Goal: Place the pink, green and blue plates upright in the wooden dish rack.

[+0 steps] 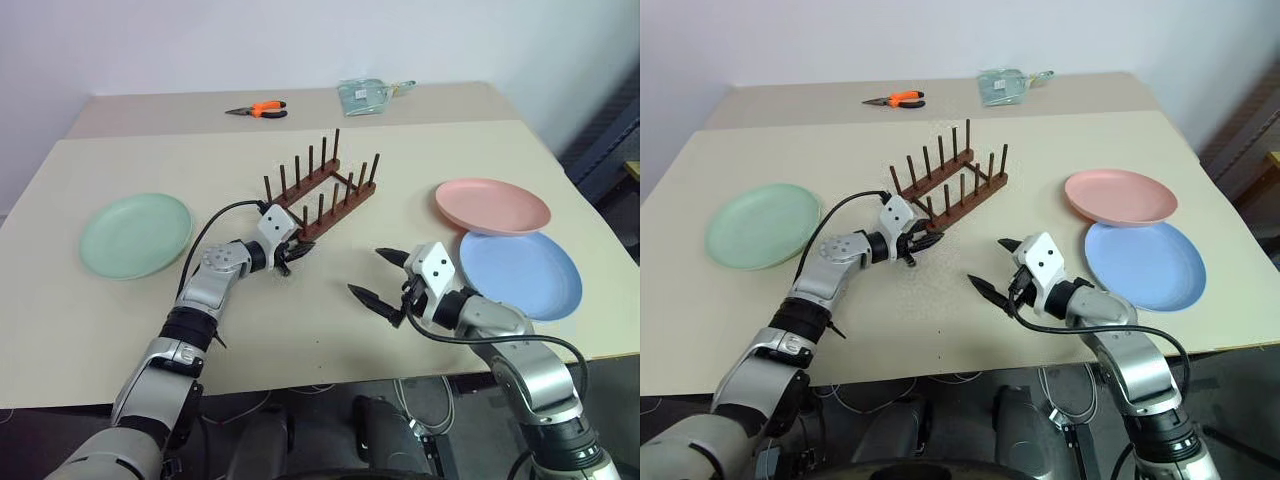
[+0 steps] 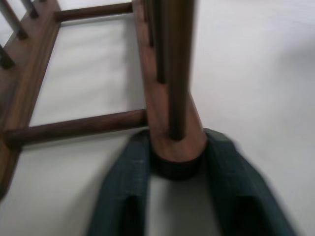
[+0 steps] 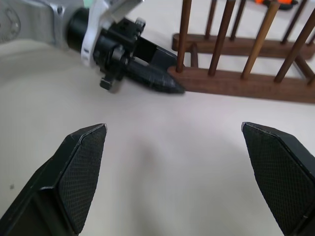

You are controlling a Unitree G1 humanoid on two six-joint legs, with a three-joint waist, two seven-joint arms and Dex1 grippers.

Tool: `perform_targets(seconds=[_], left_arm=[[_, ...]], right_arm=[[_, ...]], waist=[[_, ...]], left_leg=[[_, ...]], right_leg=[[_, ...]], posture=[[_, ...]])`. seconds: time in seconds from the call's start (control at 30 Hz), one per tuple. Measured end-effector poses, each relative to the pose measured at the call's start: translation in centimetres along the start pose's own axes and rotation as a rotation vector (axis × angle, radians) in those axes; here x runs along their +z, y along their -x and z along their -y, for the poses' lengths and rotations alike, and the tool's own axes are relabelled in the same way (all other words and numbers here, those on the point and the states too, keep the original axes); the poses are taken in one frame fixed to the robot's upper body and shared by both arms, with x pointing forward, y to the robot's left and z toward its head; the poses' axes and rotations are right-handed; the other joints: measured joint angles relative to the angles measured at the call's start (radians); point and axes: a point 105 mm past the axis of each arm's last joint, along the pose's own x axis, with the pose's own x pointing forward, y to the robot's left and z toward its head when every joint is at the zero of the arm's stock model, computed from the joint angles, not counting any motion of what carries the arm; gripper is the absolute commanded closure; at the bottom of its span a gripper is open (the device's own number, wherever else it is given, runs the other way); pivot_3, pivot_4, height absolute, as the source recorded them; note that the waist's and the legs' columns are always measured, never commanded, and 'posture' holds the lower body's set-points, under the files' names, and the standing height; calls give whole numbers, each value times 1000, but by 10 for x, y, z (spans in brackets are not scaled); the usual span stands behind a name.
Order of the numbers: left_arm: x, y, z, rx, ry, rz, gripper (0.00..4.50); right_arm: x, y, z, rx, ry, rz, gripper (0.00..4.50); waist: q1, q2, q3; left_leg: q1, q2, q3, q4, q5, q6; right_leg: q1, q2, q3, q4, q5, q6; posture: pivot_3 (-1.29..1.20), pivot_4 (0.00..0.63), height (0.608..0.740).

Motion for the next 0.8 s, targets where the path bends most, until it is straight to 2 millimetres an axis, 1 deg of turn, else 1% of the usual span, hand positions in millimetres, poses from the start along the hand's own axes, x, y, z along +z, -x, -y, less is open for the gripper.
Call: perform_targets(seconds=[0.07,0.13,0.2,0.23,0.33,0.37,0.43,0.5,0.6,0.63,0.7,0.73,0.8], left_arm=[[0,0,1,-14,-6,1,3756],[0,4,5,-51,-28,5,3755],[-1,11,14,-116,-56,7,3755],[-2,16,22,-169,-72,4,3755],[-1,27,43,-309,-70,5,3755],[0,30,46,-341,-67,4,3755],[3,36,51,-402,-68,-1,2724],[4,38,52,-428,-82,-7,1860],[-5,40,41,-385,-117,-72,376],[-5,41,37,-363,-130,-76,9],[-4,43,28,-318,-151,-90,0],[-6,47,24,-297,-147,-104,175],[-12,66,18,-260,-113,-139,945]], right_arm=[[0,2,3,-5,10,-5,0],[1,7,10,-16,29,-19,0],[-1,13,15,-11,43,-41,0],[-1,17,16,10,45,-59,0],[-9,29,16,64,37,-123,0],[-11,31,15,75,31,-133,0],[-14,35,15,86,19,-145,0],[-17,39,18,83,12,-164,0],[-22,44,18,85,8,-190,0],[-23,45,19,82,8,-194,0],[-23,46,22,68,13,-198,539],[-23,47,24,58,18,-202,864],[-26,53,32,23,18,-223,1799]], waist=[[0,0,0],[0,0,0],[-1,0,0],[-1,0,0],[3,0,0],[3,0,0],[1,0,0],[0,0,0],[1,0,0],[1,0,0],[-1,0,0],[-3,0,0],[-10,0,0]], left_leg=[[0,0,0,0,0,0],[0,0,0,0,0,0],[0,0,0,-1,0,0],[0,0,0,-1,0,0],[-1,0,0,0,0,0],[-1,0,0,0,0,0],[-1,0,0,0,0,0],[0,0,0,0,0,0],[0,1,0,0,0,0],[0,1,0,0,0,0],[0,1,0,0,0,0],[0,1,0,0,0,0],[1,2,1,-2,-1,1]], right_leg=[[0,0,0,0,0,0],[0,0,0,0,1,-1],[0,0,0,0,1,-2],[0,0,0,0,1,-2],[0,0,0,0,-1,-5],[0,0,0,0,-1,-5],[0,0,0,0,-2,-3],[0,0,0,0,-3,-3],[0,0,0,0,-3,-3],[0,0,0,0,-3,-2],[0,0,0,0,-3,-2],[0,0,0,0,-3,-2],[0,1,0,1,-3,-2]], posture=[[0,150,740],[0,150,740],[0,150,740],[0,150,740],[0,150,740],[0,150,740],[0,150,740],[0,150,740],[0,150,740],[0,150,740],[0,150,740],[0,150,740],[0,150,740]])
